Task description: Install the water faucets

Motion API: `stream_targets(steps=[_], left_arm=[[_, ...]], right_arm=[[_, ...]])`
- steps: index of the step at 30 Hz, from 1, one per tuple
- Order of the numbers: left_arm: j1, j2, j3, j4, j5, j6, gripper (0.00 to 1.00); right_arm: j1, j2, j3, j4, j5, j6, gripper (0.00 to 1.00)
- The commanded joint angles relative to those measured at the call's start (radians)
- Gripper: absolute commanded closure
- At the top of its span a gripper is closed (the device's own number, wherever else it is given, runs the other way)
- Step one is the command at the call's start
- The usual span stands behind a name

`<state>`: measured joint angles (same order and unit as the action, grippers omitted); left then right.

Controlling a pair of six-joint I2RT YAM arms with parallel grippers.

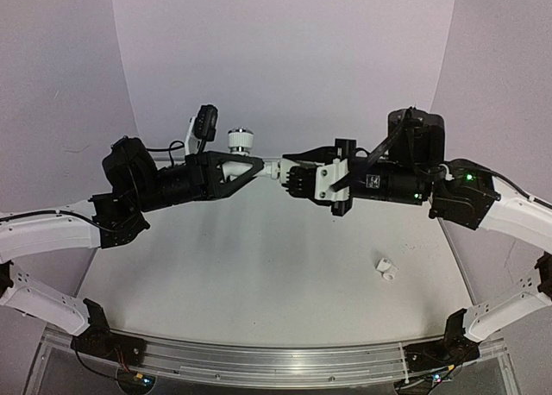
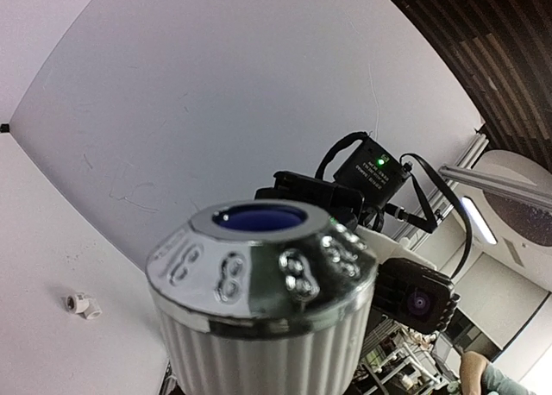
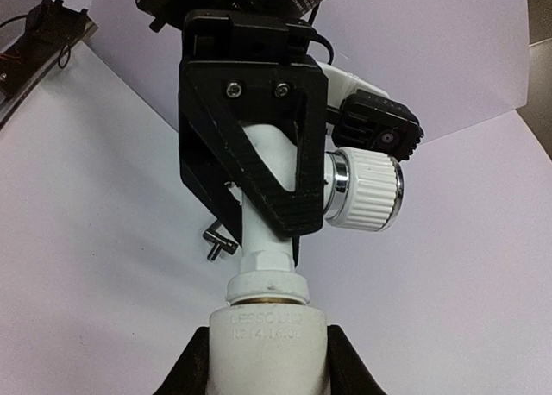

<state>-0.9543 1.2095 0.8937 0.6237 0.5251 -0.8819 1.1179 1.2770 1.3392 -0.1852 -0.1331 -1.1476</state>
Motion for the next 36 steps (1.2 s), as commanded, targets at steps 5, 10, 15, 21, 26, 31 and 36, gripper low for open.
stream_targets(steps=[5, 10, 15, 21, 26, 31, 36], left_arm=[[-0.006, -0.054, 0.079, -0.113, 0.117, 0.195, 0.54], [-0.006, -0.083, 0.089, -0.178, 0.183, 0.275, 0.5], [-0.006, -0.086, 0.099, -0.226, 0.184, 0.292, 0.67], [-0.006, -0.089, 0.099, -0.235, 0.151, 0.251, 0.74], [-0.006, -0.097, 0.083, -0.211, 0.137, 0.246, 0.81], [-0.006, -0.1, 0.074, -0.2, 0.13, 0.266, 0.92], [-0.006, -0.079, 0.095, -0.217, 0.143, 0.273, 0.77]], right_arm=[[0.004, -0.026, 0.006, 0.05, -0.019, -0.039, 1.0], [0.004, -0.034, 0.007, 0.051, -0.037, -0.028, 1.0], [0.003, -0.05, 0.007, 0.041, -0.095, -0.024, 1.0], [0.004, -0.065, 0.002, 0.015, -0.127, -0.045, 1.0], [0.004, -0.067, 0.001, 0.007, -0.125, -0.049, 1.0], [0.004, -0.065, -0.001, -0.002, -0.137, -0.026, 1.0], [0.003, -0.065, -0.006, -0.021, -0.146, -0.024, 1.0]])
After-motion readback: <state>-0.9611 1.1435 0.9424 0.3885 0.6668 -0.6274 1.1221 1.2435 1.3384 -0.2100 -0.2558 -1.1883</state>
